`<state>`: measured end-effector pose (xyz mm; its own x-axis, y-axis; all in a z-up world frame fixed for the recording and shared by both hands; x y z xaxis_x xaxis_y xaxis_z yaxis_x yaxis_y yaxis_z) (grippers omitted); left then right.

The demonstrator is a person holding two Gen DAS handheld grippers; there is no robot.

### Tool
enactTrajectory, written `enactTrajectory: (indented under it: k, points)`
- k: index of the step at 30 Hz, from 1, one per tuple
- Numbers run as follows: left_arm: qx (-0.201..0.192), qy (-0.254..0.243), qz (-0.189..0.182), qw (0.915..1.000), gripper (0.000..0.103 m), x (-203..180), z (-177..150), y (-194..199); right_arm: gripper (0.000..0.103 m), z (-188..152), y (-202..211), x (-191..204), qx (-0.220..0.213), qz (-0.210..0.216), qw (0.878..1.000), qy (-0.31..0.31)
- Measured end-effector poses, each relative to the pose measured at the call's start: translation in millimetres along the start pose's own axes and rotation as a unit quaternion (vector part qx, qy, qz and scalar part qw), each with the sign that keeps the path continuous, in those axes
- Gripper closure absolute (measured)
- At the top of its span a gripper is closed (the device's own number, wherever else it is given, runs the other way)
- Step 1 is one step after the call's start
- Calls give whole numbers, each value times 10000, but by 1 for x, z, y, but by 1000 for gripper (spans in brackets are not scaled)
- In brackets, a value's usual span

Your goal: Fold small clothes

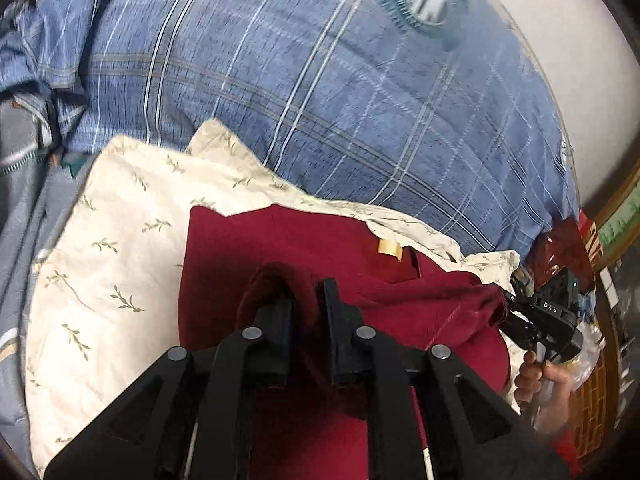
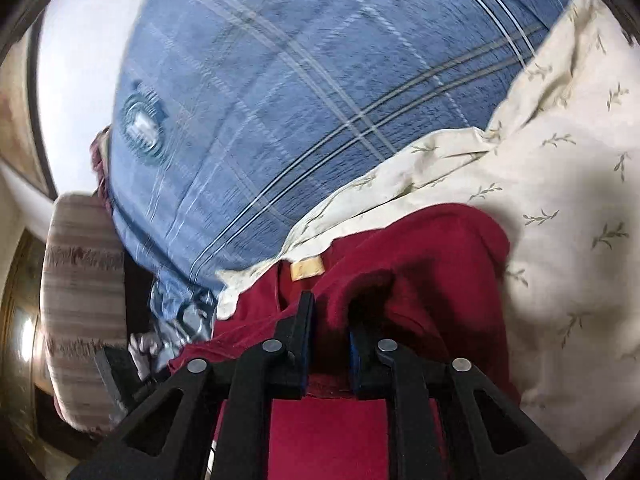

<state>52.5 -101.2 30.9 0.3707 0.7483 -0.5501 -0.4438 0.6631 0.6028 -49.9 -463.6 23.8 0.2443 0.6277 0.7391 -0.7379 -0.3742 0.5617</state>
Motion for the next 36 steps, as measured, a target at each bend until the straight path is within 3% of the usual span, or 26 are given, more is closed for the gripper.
enactTrajectory:
  k: [1, 3, 4, 5, 6, 8, 10, 15, 19, 20, 22, 23, 25, 27, 29, 31, 32, 33, 34, 36]
  points:
    - [27, 19, 17, 10000, 85, 2, 1, 0, 75, 4, 6, -2, -126, 69, 9998, -132]
    - [-52, -89, 122, 9999, 70, 1, 2, 8, 50, 8, 27, -2, -496, 160, 9985, -177]
    - [-150, -135, 232, 9995, 43, 1, 4, 13, 47, 8, 38, 0, -679, 134, 9975, -121]
    - [-385, -182, 375, 9984, 24, 1, 5, 23, 47, 5, 48, 3, -761, 102, 9971, 10]
    - [-614, -187, 413, 9971, 21, 1, 7, 32, 48, 3, 53, 7, -766, 81, 9969, 161]
    - [-878, -136, 244, 9957, 20, 0, 10, 44, 48, -7, 57, 21, -729, -94, 9952, 646]
    - [-789, -79, 189, 9967, 20, 0, 12, 42, 48, -15, 47, 37, -639, -579, 9881, 1270]
    - [-325, -210, 725, 9966, 20, 5, 2, 9, 49, -15, -12, 53, -275, -1442, 9689, 1992]
    - [222, -521, 1526, 9867, 20, 18, -18, -20, 59, 6, -54, 21, -555, -3364, 9038, 2585]
    - [277, -586, 1584, 9852, 20, 20, -21, -23, 58, 9, -56, 12, -518, -3421, 9082, 2355]
    - [250, -652, 1602, 9846, 20, 19, -24, -22, 56, 12, -45, 2, -556, -2826, 9420, 1724]
    - [256, -667, 1587, 9847, 20, 19, -23, -21, 55, 13, -35, 2, -652, -2577, 9506, 1602]
    - [216, -586, 1465, 9872, 20, 20, -21, -18, 46, 14, -17, 6, -832, -2298, 9571, 1559]
    - [160, -452, 1401, 9890, 20, 22, -19, -16, 25, 18, -10, 10, -955, -2361, 9522, 1688]
    - [122, -358, 1389, 9896, 20, 24, -18, -17, 24, 22, -21, 11, -697, -2422, 9498, 1855]
    - [149, -412, 1481, 9880, 20, 25, -20, -19, 28, 24, -41, 10, -333, -2405, 9488, 2019]
    - [144, -464, 1524, 9871, 20, 25, -21, -20, 48, 23, -49, 9, -211, -2502, 9444, 2121]
    - [133, -510, 1553, 9865, 20, 24, -23, -20, 97, 19, -55, 9, -80, -2620, 9394, 2210]
    - [121, -554, 1583, 9858, 20, 23, -23, -20, 95, 17, -58, 12, -59, -2696, 9361, 2260]
    - [116, -561, 1594, 9856, 20, 22, -23, -19, 96, 19, -42, 25, -526, -2785, 9281, 2415]
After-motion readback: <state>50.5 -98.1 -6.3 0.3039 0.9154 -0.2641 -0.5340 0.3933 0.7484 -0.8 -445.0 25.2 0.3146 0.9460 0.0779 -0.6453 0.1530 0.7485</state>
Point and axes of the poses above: each gripper's, at about its wrist camera, not at the fingertips, and y roughly against the way its jaws point, x to its left, z to its top, the point moved 5 cm from there along -y, roughly the way its jaws point, and after that the axes turned 4 degrees about -z, right-handed, at the moved point
